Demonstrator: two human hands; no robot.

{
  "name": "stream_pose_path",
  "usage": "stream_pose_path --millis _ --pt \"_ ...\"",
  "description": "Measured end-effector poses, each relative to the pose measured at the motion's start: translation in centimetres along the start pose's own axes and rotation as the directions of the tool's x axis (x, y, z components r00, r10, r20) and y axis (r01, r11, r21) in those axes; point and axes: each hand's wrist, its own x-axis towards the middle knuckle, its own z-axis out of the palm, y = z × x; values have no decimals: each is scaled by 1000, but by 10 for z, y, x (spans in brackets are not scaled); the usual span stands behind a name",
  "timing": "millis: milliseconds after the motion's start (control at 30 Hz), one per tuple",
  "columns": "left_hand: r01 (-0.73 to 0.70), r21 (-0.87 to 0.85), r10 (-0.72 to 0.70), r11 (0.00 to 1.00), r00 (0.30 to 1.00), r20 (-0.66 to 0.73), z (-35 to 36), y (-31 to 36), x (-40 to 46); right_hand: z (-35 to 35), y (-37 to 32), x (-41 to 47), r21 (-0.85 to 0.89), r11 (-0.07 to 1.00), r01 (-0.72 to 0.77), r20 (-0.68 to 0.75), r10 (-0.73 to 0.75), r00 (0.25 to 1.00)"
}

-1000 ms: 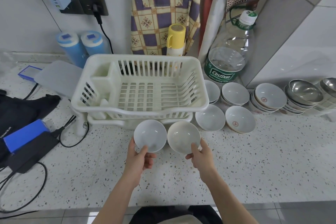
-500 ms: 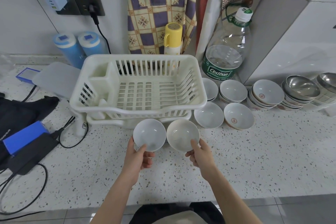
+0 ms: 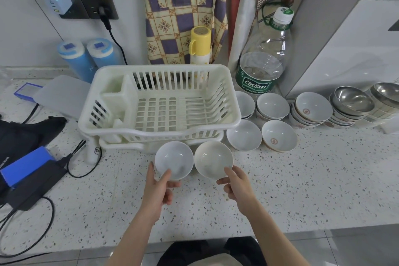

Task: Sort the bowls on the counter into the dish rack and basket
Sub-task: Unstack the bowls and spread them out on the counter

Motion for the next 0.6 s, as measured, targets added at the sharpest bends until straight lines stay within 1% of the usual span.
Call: stream_pose_path --millis 133,233,300,367,433,600 --pt "-19 43 26 999 988 -154 3 -5 -7 -14 -5 -3 -29 1000 8 -29 -8 1000" --pt "-118 73 132 990 964 -233 12 -2 -19 -30 -11 -5 -71 997 41 -62 -45 997" --pt "-183 104 204 978 948 -244 23 3 -28 -44 -17 -7 -111 991 74 -89 -84 993" --pt "-238 148 266 960 939 -217 40 9 -37 -60 -26 -8 -131 985 110 -104 -124 987" --pt "-271 185 299 945 943 -147 65 15 -44 -77 -37 -9 -136 980 145 -110 -160 981" --pt "-246 147 240 958 969 56 146 31 -54 -132 -69 0 -88 975 206 -164 -218 962"
